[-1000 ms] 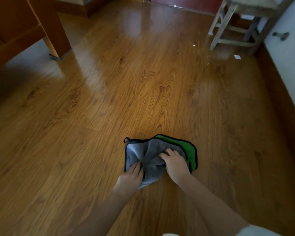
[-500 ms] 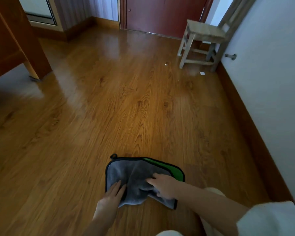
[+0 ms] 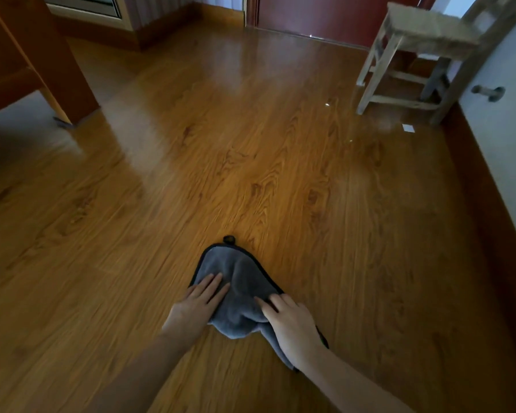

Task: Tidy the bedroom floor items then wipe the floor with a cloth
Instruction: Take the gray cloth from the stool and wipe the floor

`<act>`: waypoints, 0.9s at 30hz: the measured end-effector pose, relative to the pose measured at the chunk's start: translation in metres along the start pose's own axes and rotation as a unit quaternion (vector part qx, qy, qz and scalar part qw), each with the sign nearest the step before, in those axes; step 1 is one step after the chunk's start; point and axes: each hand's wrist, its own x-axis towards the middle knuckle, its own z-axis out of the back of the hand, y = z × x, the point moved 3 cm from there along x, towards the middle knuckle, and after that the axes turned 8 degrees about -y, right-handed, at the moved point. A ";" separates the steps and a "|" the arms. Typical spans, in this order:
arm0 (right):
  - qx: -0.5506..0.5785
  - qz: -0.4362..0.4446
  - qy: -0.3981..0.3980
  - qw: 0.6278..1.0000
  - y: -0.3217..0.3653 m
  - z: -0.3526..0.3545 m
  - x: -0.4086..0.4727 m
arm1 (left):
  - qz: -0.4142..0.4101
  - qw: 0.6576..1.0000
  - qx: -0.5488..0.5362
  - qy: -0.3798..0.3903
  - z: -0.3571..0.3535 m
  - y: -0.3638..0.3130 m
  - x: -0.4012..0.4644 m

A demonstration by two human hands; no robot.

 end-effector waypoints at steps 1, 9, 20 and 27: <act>0.003 -0.006 0.007 1.000 -0.008 0.001 0.012 | 0.002 1.000 0.006 0.009 0.003 -0.003 0.014; -0.048 -0.067 -0.018 0.996 -0.109 0.018 0.123 | 0.073 0.997 0.005 0.012 0.043 -0.010 0.144; 0.017 -0.064 -0.069 0.995 -0.138 0.006 0.128 | 0.130 0.991 -0.018 -0.035 0.040 0.001 0.208; 0.115 -0.040 0.007 0.993 -0.076 0.005 0.088 | 0.079 0.989 -0.039 -0.117 0.030 0.012 0.128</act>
